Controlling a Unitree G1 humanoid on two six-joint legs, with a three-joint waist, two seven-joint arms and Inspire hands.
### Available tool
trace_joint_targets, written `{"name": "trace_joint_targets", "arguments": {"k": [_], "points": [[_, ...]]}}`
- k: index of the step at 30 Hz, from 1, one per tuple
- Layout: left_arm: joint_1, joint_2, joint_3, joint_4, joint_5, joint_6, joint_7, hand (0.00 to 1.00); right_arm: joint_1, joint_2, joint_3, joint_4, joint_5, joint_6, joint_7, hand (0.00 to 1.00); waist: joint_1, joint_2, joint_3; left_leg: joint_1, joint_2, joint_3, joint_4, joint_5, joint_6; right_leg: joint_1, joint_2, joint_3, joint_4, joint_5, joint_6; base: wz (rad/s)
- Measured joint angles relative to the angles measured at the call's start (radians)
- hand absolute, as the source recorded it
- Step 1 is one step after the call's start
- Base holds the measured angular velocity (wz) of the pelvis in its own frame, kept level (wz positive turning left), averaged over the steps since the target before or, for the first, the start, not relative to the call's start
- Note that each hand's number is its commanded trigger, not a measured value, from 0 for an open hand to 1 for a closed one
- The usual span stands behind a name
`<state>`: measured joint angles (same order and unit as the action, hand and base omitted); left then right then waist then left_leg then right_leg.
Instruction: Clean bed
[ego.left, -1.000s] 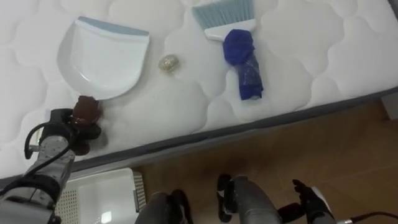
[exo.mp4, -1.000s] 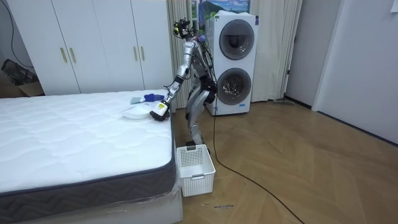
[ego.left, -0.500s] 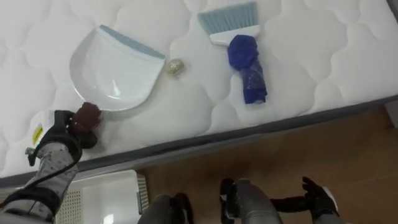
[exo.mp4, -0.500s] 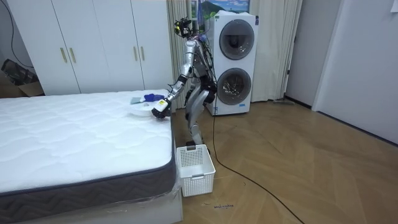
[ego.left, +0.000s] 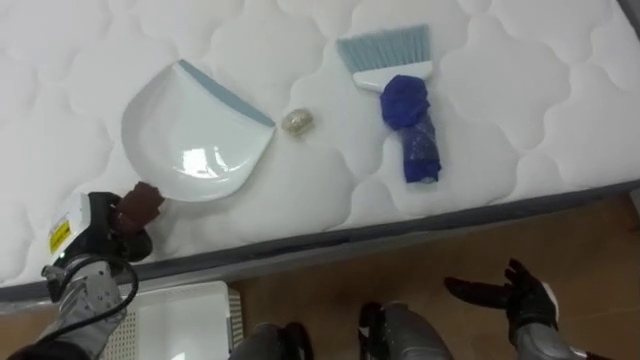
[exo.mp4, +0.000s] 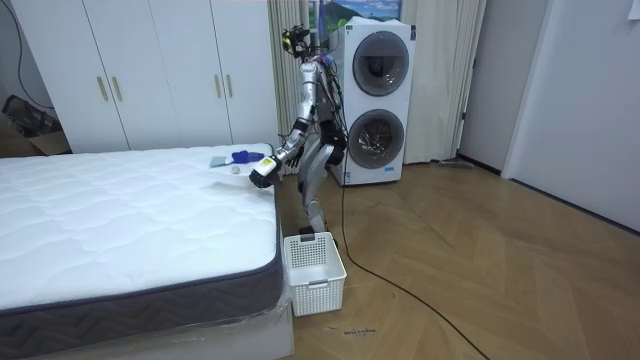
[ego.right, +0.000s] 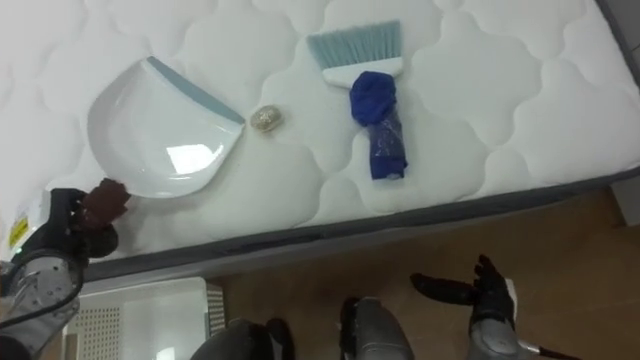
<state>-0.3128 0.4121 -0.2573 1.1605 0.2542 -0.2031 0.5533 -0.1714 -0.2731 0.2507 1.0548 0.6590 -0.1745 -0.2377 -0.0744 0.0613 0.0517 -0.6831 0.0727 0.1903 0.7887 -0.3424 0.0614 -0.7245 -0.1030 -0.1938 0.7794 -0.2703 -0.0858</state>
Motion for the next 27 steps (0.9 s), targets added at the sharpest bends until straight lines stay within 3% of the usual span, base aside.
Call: {"name": "trace_joint_targets", "arguments": {"k": [11,14,19,24,27], "points": [[0.027,0.020,0.019,-0.009,0.098,-0.001,0.017,1.00,0.000,-0.005,-0.060,-0.054,-0.011,-0.002,-0.020,0.00,0.025,-0.001,-0.0026,0.020,0.001,0.008,-0.013,0.000,0.001,0.014,0.001,0.002,-0.011,0.002,0.001,-0.01],[0.036,0.020,0.016,-0.012,0.112,-0.001,0.028,1.00,0.001,-0.006,-0.068,-0.083,-0.037,-0.021,-0.049,0.00,0.023,-0.002,-0.0032,0.037,-0.003,0.015,-0.028,0.002,0.004,0.025,0.000,0.007,-0.018,0.004,0.004,-0.02],[0.050,0.020,0.016,-0.016,0.134,-0.002,0.029,1.00,-0.011,-0.008,-0.080,-0.128,-0.109,-0.053,-0.121,0.00,0.023,-0.003,-0.0034,0.048,-0.015,0.025,-0.046,0.005,0.006,0.024,-0.007,0.019,-0.017,0.002,0.009,-0.03],[0.050,0.027,0.016,-0.026,0.134,-0.010,0.029,1.00,-0.021,-0.007,-0.100,-0.168,-0.190,-0.053,-0.221,0.00,0.023,-0.003,-0.0035,0.039,-0.019,0.034,-0.053,0.008,0.011,0.009,-0.015,0.023,-0.014,0.001,0.014,-0.01],[0.050,0.030,0.015,-0.027,0.134,-0.014,0.029,1.00,-0.031,-0.010,-0.108,-0.258,-0.309,-0.095,-0.300,0.00,0.022,-0.004,-0.0041,0.039,-0.018,0.044,-0.059,0.009,0.013,0.004,-0.015,0.029,-0.017,0.002,0.016,-0.05]]}}
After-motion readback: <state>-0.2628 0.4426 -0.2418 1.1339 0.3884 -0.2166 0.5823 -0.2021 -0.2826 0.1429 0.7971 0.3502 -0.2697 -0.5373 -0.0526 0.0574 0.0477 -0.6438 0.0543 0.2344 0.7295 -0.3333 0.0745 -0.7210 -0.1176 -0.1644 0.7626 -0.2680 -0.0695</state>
